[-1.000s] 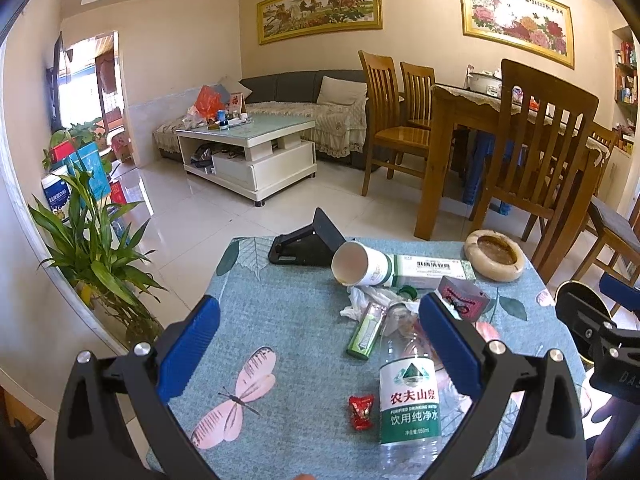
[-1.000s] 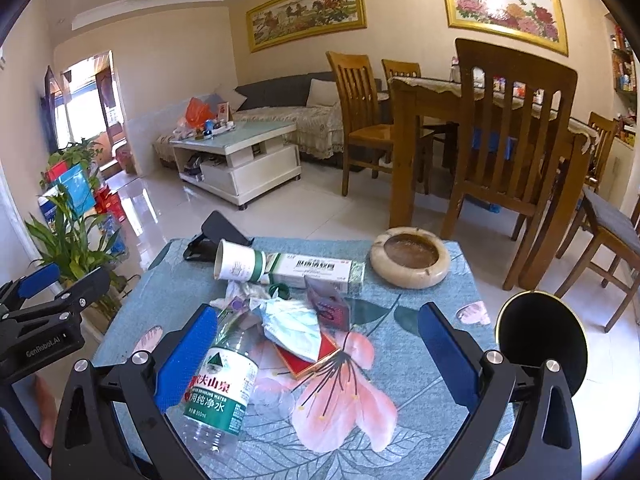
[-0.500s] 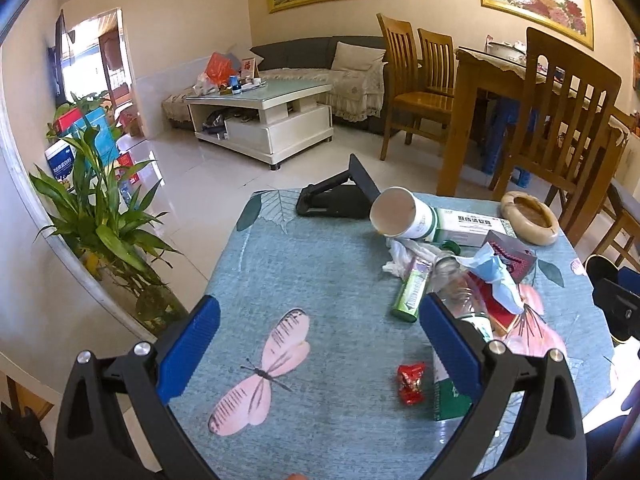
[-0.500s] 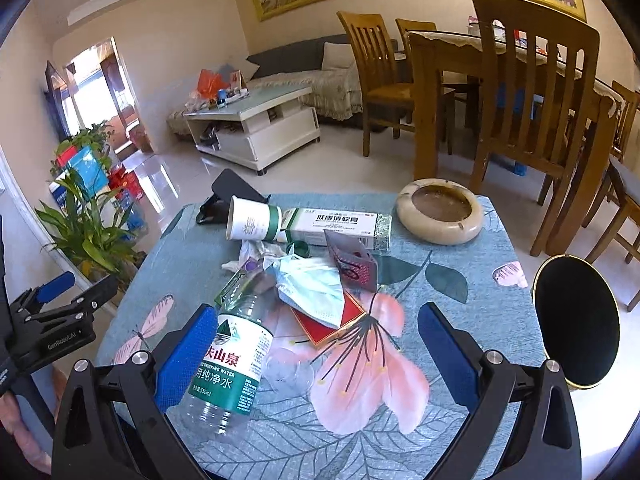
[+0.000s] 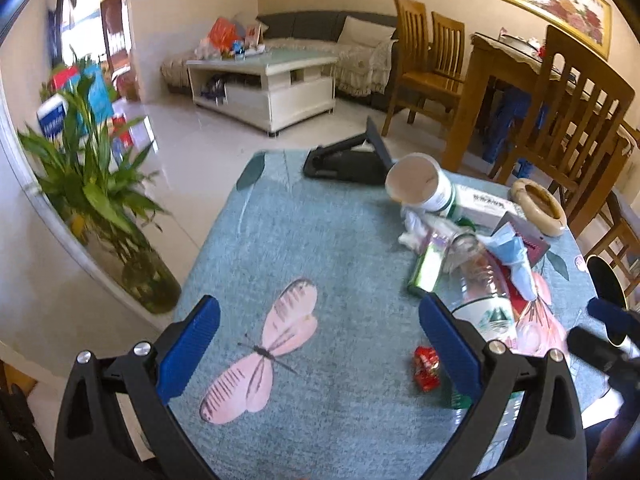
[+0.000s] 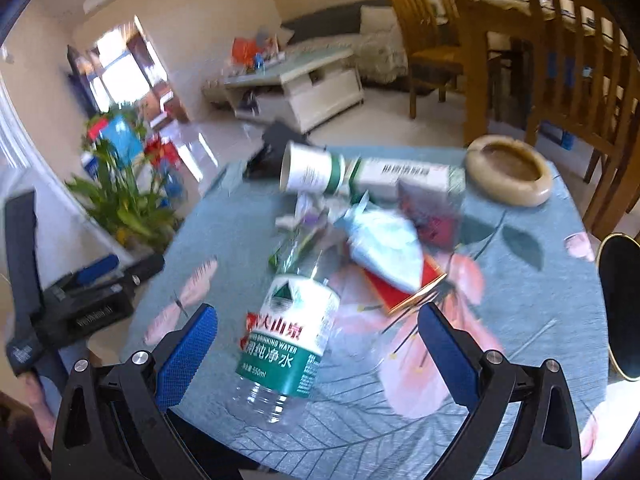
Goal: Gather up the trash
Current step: 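Move the right tool toward the Nongfu Spring water bottle lying on the table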
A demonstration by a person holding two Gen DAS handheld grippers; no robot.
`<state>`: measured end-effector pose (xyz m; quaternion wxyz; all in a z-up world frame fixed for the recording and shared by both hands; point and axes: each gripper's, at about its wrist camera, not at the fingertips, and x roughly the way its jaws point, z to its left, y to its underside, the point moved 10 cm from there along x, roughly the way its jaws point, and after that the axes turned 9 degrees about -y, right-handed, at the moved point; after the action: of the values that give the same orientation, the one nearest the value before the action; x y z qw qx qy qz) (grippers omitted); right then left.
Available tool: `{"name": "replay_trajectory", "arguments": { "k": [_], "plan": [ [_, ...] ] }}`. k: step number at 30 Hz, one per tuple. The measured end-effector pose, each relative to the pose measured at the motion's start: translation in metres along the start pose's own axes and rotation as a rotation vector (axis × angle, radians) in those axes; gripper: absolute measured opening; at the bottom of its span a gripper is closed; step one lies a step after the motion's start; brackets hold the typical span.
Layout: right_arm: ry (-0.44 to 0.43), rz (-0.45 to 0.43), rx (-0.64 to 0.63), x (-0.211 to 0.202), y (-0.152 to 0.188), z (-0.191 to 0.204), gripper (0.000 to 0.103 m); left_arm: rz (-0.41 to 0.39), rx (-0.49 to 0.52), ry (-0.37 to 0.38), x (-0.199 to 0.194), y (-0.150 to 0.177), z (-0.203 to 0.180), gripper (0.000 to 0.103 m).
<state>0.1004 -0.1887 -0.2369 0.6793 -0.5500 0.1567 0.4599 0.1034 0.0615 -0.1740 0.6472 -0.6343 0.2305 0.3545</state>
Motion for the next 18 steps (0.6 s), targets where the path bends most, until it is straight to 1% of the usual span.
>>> {"name": "replay_trajectory", "arguments": {
  "k": [1,2,4,5,8,11,13,16,18],
  "plan": [
    [0.004,0.024,-0.002,0.009,0.005,0.003,0.100,0.012,-0.008,0.006,0.004,0.003,0.003,0.100],
    [-0.014,0.045,0.001,0.016,0.010,0.007,0.099,0.027,-0.016,0.013,0.008,0.006,0.005,0.100],
    [-0.055,0.059,-0.002,0.023,0.017,0.019,0.090,0.037,-0.023,0.014,0.013,0.009,0.011,0.100],
    [-0.054,0.057,-0.018,0.024,0.019,0.024,0.085,0.038,-0.025,0.010,0.014,0.011,0.014,0.100],
    [-0.002,0.061,-0.083,0.027,0.022,0.034,0.085,0.034,-0.031,-0.008,0.019,0.013,0.020,0.100],
    [0.029,0.110,-0.051,0.042,0.030,0.028,0.085,0.037,-0.030,-0.017,0.026,0.016,0.022,0.100],
    [0.054,0.097,-0.058,0.047,0.027,0.023,0.085,0.038,-0.010,-0.034,0.030,0.019,0.019,0.100],
    [0.017,0.096,-0.059,0.052,0.017,0.027,0.085,0.065,0.008,-0.018,0.037,0.026,0.013,0.100],
    [-0.013,0.111,-0.063,0.056,0.013,0.029,0.080,0.081,0.004,-0.007,0.040,0.029,0.012,0.100]
  ]
}}
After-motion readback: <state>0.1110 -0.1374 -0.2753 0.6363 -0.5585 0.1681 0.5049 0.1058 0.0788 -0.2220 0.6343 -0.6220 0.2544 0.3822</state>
